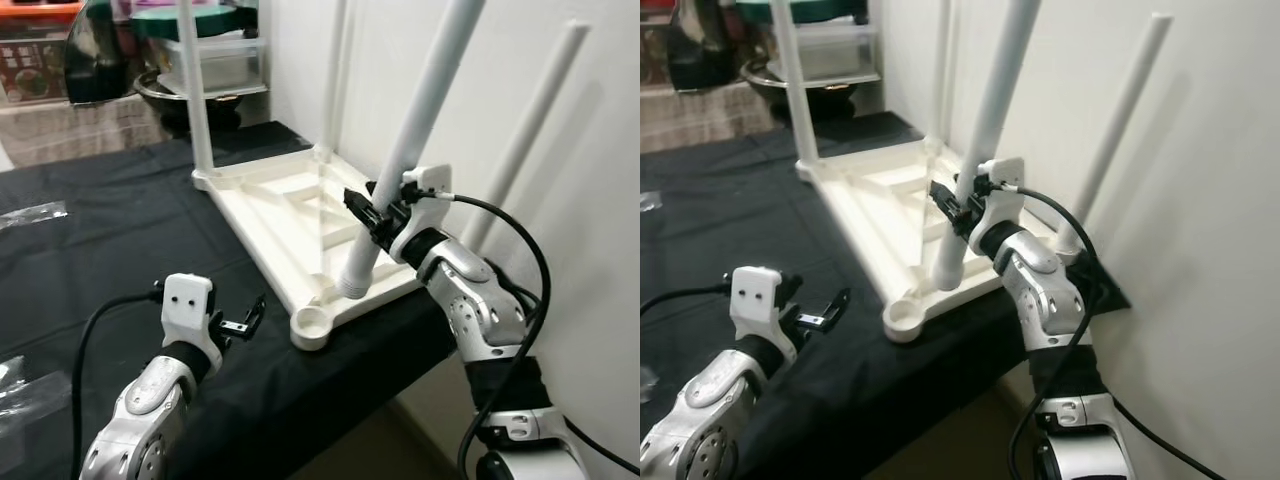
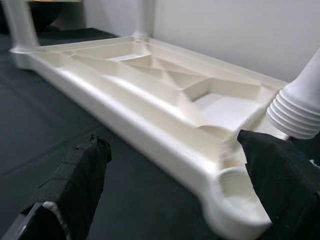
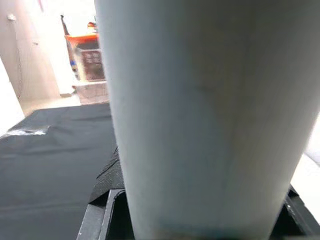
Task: Building children table
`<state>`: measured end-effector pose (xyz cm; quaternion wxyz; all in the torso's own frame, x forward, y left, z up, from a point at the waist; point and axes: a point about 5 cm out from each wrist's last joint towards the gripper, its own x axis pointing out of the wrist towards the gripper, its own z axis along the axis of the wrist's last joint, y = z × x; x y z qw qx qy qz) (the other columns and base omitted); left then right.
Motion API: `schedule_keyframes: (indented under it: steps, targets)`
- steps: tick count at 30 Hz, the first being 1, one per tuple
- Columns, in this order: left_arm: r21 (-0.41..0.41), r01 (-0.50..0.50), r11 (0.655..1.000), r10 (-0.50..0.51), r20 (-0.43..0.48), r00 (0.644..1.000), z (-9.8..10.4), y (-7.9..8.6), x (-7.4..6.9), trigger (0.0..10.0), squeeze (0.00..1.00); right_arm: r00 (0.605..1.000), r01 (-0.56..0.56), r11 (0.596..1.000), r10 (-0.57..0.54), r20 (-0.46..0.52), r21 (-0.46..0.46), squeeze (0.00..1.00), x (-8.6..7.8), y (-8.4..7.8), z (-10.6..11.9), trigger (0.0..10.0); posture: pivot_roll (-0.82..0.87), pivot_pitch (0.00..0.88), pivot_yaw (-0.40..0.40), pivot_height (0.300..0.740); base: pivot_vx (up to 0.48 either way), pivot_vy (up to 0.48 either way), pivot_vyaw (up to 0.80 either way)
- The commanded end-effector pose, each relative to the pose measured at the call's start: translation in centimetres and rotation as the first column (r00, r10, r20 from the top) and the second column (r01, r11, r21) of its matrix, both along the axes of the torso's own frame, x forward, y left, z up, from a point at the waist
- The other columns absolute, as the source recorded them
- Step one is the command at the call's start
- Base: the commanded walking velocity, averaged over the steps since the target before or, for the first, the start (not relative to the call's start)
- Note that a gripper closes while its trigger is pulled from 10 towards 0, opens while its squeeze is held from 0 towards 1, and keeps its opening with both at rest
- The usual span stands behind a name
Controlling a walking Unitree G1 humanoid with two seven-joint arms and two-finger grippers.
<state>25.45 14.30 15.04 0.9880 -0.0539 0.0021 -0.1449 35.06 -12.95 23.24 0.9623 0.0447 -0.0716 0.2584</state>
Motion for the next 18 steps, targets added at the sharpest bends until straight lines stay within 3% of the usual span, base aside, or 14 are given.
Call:
schedule_keyframes:
  steps: [1, 18]
  targets:
    - [0.010, -0.009, 1.000, 0.010, -0.009, 1.000, -0.3, 0.0, -0.1, 10.0, 0.00, 1.000, -0.019, 1.000, 0.019, 0.004, -0.010, 0.00, -0.1, 0.3, 0.2, 10.0, 0.05, 0.000, -0.076, 0.740, 0.000, 0.000, 0.00]
    - [0.055, -0.084, 0.995, 0.088, -0.076, 0.993, -1.9, 1.2, -0.2, 10.0, 0.00, 0.984, -0.179, 0.978, 0.180, 0.004, -0.108, 0.00, -1.1, 2.1, -0.5, 10.0, 0.05, 0.000, -0.077, 0.740, 0.000, 0.000, 0.00]
